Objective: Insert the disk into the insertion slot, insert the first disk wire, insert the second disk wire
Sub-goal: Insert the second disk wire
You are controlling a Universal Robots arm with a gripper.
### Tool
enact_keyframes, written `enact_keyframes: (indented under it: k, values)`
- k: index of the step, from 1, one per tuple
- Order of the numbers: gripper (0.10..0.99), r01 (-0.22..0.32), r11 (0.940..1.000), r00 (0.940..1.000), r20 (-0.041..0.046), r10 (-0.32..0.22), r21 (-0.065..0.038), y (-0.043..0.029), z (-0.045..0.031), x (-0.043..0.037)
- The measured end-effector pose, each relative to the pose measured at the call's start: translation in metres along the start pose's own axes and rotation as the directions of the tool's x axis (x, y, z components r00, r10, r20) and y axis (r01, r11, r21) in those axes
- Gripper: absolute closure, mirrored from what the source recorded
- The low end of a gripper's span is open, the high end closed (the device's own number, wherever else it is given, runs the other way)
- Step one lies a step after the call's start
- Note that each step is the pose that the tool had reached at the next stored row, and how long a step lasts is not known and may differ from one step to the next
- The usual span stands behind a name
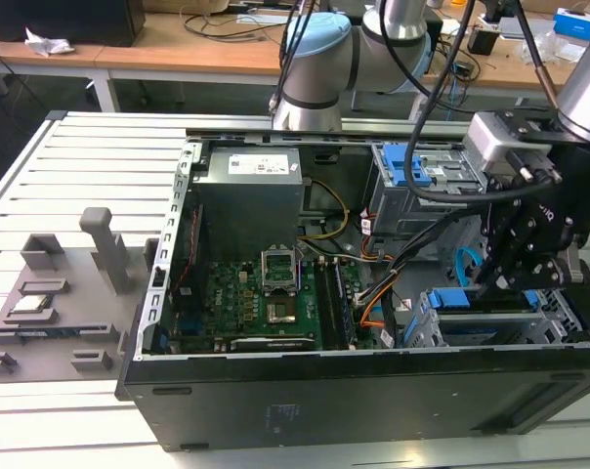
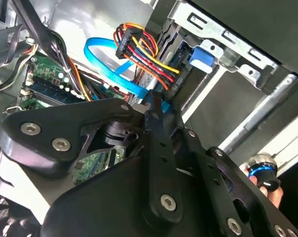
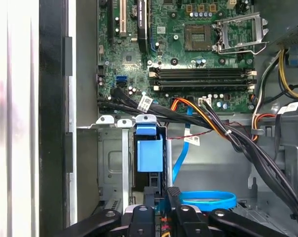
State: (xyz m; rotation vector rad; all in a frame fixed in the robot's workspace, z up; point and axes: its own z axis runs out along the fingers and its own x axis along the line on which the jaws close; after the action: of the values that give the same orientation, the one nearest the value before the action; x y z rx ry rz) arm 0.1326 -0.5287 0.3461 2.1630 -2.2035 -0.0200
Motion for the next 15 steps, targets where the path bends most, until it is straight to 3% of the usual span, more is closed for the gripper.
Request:
enact_keyframes:
  k: [8,9,10,15]
  values:
    - [0.863,0.0,1.0,1.0,-0.002,0.0,0.0,0.0017,-0.0317,-0.0066]
    - [0.98,0.0,1.0,1.0,-0.0026,0.0,0.0,0.0019,-0.0369,-0.0074]
    - [0.98,0.0,1.0,1.0,-0.0025,0.0,0.0,0.002,-0.0397,-0.0074]
    - [0.98,0.0,1.0,1.0,-0.0024,0.0,0.0,0.0021,-0.0405,-0.0074]
